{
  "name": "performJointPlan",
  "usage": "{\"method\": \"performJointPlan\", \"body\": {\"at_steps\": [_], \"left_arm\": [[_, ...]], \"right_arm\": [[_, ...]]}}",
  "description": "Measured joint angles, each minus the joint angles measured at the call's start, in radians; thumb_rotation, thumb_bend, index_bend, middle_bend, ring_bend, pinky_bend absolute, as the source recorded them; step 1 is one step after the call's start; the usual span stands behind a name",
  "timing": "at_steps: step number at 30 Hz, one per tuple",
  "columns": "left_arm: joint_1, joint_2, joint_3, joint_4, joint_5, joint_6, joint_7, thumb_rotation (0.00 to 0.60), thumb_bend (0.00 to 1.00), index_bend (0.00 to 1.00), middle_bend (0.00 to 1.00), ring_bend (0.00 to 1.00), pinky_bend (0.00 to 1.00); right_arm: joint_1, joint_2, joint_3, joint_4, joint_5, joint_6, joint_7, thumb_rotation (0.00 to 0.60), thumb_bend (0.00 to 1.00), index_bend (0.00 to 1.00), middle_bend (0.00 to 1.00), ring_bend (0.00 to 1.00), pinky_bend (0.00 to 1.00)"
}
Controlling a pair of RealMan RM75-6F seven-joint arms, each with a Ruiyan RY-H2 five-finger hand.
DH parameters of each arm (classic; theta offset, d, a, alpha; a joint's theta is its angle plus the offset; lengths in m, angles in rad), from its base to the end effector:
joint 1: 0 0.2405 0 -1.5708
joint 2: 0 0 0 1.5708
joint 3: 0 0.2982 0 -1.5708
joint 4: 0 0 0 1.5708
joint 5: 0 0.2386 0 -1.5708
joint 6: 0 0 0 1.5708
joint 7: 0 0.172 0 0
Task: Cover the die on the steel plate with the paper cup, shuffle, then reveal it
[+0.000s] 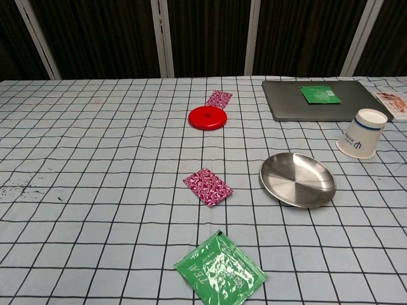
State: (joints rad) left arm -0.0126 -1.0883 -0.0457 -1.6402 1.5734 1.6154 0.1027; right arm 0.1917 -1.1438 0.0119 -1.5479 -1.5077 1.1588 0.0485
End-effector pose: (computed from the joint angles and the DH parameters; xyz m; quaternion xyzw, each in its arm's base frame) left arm -0.3504 0.1866 0.1743 -0.5953 -0.3249 -0.3865 0.6251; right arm -0.3751 -0.2367 0.0932 0.6746 -0.4557 0.3031 0.4953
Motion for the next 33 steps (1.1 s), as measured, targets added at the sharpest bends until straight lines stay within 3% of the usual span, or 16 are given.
{"method": "performJointPlan", "body": {"at_steps": [12,33], "left_arm": [[-0.002,0.003,-0.005,-0.002,-0.019,-0.008,0.0,0.6,0.23,0.27,0.0,0.0,0.13],[-0.017,-0.015,-0.003,-0.011,-0.032,-0.039,0.062,0.6,0.23,0.27,0.0,0.0,0.13]], "right_arm": [[0.077,-0.086,0.008,0.048,0.05,-0.125,-0.03,0.6,0.31,0.38,0.1,0.09,0.0],[0.102,-0.135,-0.005,0.138,0.093,-0.174,0.001,0.6,0.31,0.4,0.1,0.1,0.0]]}}
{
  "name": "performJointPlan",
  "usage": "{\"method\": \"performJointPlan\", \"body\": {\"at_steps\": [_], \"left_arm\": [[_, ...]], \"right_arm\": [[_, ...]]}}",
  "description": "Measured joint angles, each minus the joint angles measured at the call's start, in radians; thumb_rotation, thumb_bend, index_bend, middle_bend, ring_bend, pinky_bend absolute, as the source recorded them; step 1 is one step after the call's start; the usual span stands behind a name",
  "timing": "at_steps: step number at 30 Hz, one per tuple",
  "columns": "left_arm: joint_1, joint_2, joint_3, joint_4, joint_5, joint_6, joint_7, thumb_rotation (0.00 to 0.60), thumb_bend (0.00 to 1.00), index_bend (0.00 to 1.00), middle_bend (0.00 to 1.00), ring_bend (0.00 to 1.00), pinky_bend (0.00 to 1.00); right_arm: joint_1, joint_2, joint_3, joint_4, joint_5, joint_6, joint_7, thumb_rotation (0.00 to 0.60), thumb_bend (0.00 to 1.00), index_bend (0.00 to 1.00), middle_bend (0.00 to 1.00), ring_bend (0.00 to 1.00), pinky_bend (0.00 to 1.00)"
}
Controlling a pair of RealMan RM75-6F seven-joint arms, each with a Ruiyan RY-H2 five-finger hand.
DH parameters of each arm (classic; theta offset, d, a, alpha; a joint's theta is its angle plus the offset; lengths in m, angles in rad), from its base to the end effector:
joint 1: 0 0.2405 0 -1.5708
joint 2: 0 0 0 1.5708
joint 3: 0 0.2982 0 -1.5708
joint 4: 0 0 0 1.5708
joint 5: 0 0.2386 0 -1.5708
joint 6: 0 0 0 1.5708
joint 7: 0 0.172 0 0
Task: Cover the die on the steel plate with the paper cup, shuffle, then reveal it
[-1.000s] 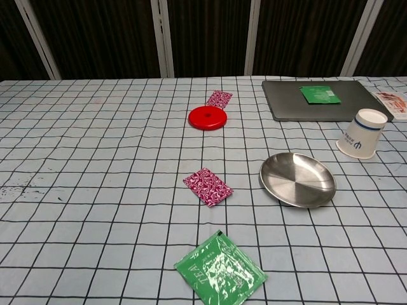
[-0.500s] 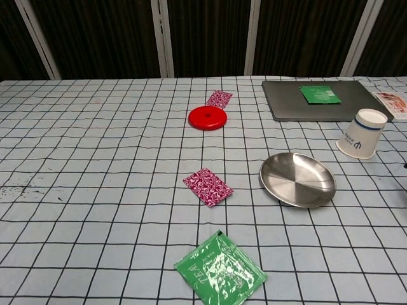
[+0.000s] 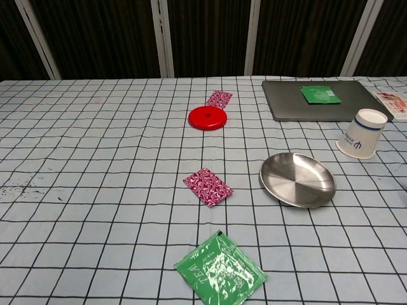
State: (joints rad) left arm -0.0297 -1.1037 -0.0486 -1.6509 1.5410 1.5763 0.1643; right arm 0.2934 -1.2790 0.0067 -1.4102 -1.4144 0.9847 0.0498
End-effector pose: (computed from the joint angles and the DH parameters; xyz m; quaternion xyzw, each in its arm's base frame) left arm -0.3512 0.1938 0.1643 -0.6027 -0.3270 -0.3637 0.6305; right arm -0.3904 -0.2681 0.0368 0.6905 -0.4908 0.2564 0.4653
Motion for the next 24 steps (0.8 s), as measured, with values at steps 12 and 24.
{"method": "performJointPlan", "body": {"at_steps": [12,24], "left_arm": [[-0.002,-0.003,-0.001,-0.002,-0.008,-0.005,0.016,0.6,0.23,0.27,0.0,0.0,0.13],[-0.005,-0.009,0.0,-0.004,-0.014,-0.01,0.036,0.6,0.23,0.27,0.0,0.0,0.13]], "right_arm": [[0.011,-0.027,-0.007,0.04,-0.004,-0.01,0.021,0.6,0.31,0.43,0.1,0.1,0.0],[0.022,-0.042,-0.008,0.073,0.002,-0.018,0.037,0.6,0.31,0.46,0.1,0.1,0.0]]}}
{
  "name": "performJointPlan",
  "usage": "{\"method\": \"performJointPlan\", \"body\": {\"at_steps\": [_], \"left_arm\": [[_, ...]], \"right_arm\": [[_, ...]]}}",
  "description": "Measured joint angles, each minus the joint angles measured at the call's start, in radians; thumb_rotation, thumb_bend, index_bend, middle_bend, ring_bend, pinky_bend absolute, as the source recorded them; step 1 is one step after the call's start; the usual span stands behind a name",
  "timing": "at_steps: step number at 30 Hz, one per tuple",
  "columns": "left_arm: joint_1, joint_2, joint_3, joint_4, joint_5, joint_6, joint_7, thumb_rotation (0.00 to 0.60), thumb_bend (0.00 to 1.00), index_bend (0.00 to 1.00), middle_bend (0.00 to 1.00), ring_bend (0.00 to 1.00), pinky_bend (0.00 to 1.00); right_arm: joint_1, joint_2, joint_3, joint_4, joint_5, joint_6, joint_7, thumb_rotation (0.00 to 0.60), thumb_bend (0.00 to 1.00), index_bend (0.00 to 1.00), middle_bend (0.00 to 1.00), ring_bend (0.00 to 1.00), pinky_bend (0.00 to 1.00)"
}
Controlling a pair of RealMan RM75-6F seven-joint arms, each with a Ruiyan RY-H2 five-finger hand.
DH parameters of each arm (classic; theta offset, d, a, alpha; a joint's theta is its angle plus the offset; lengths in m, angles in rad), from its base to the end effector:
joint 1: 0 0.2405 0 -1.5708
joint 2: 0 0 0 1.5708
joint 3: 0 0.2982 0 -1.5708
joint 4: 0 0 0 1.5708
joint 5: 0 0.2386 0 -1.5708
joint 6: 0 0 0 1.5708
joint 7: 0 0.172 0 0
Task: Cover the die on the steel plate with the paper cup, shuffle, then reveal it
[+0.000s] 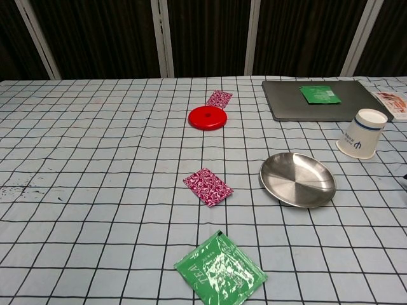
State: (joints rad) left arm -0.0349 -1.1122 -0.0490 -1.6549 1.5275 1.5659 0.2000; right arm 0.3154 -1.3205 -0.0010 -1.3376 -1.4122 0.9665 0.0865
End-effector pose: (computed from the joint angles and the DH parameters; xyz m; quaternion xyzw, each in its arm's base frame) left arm -0.3514 0.1957 0.1602 -0.6059 -0.3246 -0.3522 0.6352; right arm -0.3989 -0.2768 0.0268 0.6911 -0.4940 0.2524 0.4632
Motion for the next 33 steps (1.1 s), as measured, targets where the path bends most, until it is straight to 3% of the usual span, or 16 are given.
{"method": "performJointPlan", "body": {"at_steps": [33], "left_arm": [[-0.003,-0.007,0.003,-0.001,0.0,-0.001,0.018,0.6,0.23,0.28,0.0,0.0,0.13]], "right_arm": [[0.002,-0.02,0.0,0.022,0.003,0.04,-0.023,0.6,0.31,0.58,0.16,0.14,0.0]]}}
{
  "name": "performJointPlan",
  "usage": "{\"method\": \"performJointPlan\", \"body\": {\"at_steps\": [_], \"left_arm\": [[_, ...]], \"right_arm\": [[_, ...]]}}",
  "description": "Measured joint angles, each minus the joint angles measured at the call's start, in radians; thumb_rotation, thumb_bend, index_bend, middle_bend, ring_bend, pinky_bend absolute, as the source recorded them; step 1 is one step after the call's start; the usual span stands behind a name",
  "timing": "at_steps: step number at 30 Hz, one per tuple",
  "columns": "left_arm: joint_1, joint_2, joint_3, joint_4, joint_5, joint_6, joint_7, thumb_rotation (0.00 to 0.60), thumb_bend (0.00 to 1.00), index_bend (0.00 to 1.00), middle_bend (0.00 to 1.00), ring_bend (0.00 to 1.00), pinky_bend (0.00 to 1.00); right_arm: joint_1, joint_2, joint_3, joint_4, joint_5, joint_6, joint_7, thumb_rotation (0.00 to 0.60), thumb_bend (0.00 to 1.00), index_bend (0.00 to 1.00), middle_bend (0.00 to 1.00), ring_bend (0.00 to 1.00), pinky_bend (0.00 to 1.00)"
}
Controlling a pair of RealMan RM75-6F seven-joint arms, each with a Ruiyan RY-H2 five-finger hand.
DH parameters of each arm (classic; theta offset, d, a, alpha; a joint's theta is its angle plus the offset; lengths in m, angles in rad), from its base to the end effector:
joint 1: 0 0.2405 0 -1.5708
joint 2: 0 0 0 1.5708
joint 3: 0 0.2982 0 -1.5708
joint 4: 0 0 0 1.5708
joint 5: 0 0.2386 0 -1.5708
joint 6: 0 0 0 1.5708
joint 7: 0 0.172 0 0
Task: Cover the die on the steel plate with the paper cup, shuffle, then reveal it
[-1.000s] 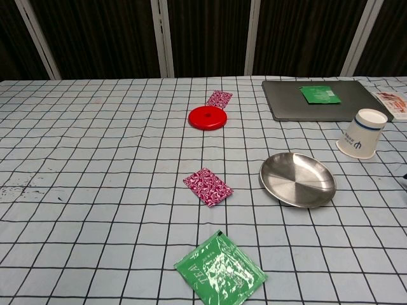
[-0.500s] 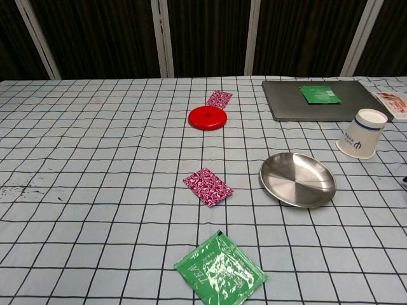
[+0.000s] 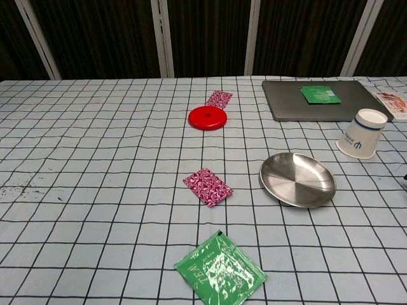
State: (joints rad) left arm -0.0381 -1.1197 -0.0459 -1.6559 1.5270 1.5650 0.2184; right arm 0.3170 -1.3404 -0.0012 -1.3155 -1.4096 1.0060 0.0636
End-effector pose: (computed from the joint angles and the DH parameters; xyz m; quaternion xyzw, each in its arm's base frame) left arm -0.3504 0.1961 0.1568 -0.6087 -0.3220 -0.3486 0.6358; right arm -0.3976 -0.2810 0.0269 0.6920 -0.4761 0.2610 0.4758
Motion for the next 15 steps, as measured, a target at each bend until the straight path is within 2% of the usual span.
{"method": "performJointPlan", "body": {"at_steps": [10,15], "left_arm": [[0.0,0.001,0.0,0.0,-0.001,0.001,-0.003,0.6,0.23,0.28,0.0,0.0,0.13],[-0.001,0.003,0.0,0.0,-0.001,0.0,-0.009,0.6,0.23,0.28,0.0,0.0,0.13]], "right_arm": [[0.005,0.006,0.004,-0.011,-0.001,0.012,-0.005,0.6,0.31,0.6,0.18,0.16,0.0],[0.005,0.038,0.011,-0.065,-0.016,0.046,-0.028,0.6,0.31,0.6,0.18,0.16,0.0]]}}
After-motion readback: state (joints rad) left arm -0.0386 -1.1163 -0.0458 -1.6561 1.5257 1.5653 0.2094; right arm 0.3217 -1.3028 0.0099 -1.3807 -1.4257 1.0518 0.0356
